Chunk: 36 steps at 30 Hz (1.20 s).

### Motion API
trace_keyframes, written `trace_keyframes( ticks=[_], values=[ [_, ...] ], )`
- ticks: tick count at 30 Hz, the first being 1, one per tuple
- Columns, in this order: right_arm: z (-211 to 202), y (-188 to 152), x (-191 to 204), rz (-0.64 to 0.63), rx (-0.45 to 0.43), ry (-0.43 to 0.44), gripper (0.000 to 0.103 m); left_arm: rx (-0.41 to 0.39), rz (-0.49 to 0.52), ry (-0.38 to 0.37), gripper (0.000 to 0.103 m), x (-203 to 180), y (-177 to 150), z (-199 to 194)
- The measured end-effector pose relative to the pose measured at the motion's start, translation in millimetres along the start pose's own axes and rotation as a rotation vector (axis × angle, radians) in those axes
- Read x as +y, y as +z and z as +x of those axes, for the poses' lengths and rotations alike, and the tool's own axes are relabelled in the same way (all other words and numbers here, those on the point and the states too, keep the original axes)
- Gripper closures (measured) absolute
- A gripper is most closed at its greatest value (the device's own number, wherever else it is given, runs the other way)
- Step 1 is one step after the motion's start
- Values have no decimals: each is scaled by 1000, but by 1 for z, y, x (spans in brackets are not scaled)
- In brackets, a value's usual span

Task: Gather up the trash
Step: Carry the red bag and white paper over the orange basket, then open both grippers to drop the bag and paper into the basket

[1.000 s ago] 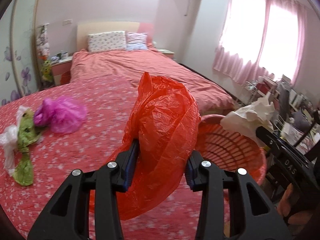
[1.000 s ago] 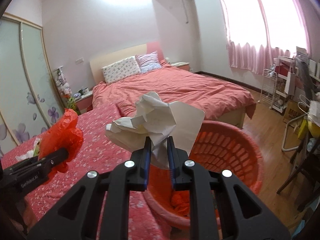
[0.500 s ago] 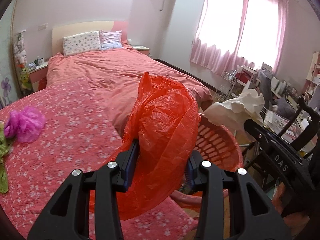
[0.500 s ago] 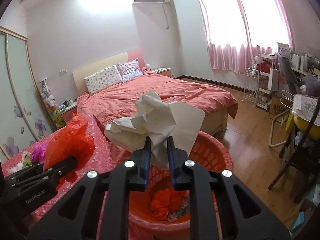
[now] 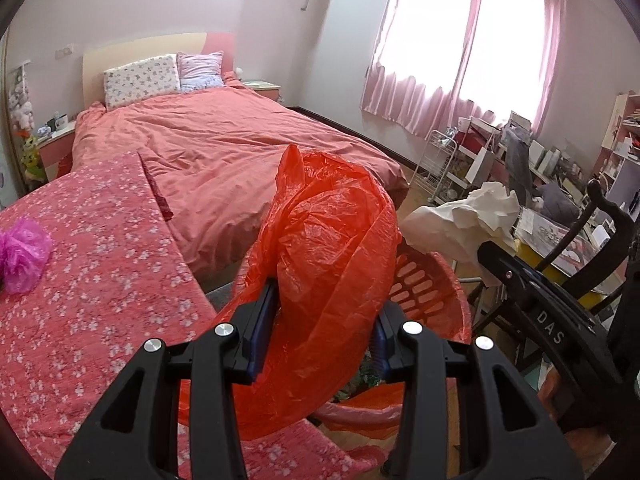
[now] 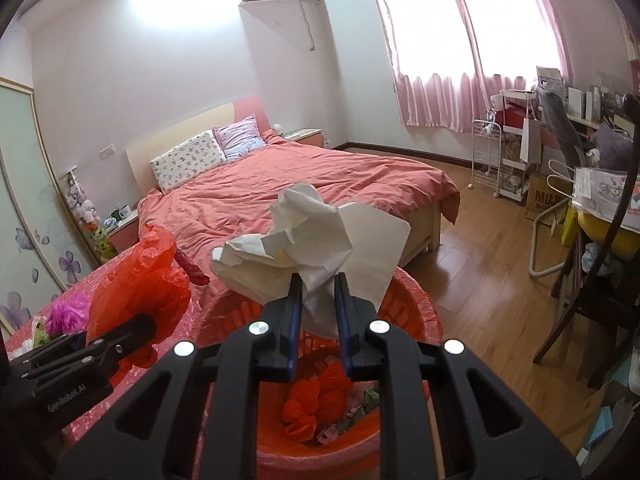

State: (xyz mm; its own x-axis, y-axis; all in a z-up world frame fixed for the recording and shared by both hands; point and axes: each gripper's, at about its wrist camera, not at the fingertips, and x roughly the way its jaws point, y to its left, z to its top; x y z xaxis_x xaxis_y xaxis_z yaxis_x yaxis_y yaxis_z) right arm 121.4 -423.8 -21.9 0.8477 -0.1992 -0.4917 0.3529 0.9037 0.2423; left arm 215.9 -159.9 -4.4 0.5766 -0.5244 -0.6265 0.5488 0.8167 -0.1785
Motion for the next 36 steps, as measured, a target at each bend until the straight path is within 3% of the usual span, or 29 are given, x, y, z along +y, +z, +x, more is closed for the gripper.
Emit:
trace_keyframes(
  ticks=[12,16,19,22,29,36],
  values=[
    [14,4,-16,45,11,7,84,27,11,-27,61,-8,-2,16],
    [21,4,-20,61,22,10,81,50,0,-19,50,-5,-5,24],
    [24,2,-23,72,29,14,71,67,-7,-17,42,-4,-7,27],
    [26,0,-22,71,35,9,69,75,-11,-13,39,-2,-10,28],
    [19,-4,-14,34,18,-14,53,57,-34,37,34,10,-13,16],
    [11,-5,12,-35,11,-2,50,10,-65,139,33,53,-22,-14]
  ],
)
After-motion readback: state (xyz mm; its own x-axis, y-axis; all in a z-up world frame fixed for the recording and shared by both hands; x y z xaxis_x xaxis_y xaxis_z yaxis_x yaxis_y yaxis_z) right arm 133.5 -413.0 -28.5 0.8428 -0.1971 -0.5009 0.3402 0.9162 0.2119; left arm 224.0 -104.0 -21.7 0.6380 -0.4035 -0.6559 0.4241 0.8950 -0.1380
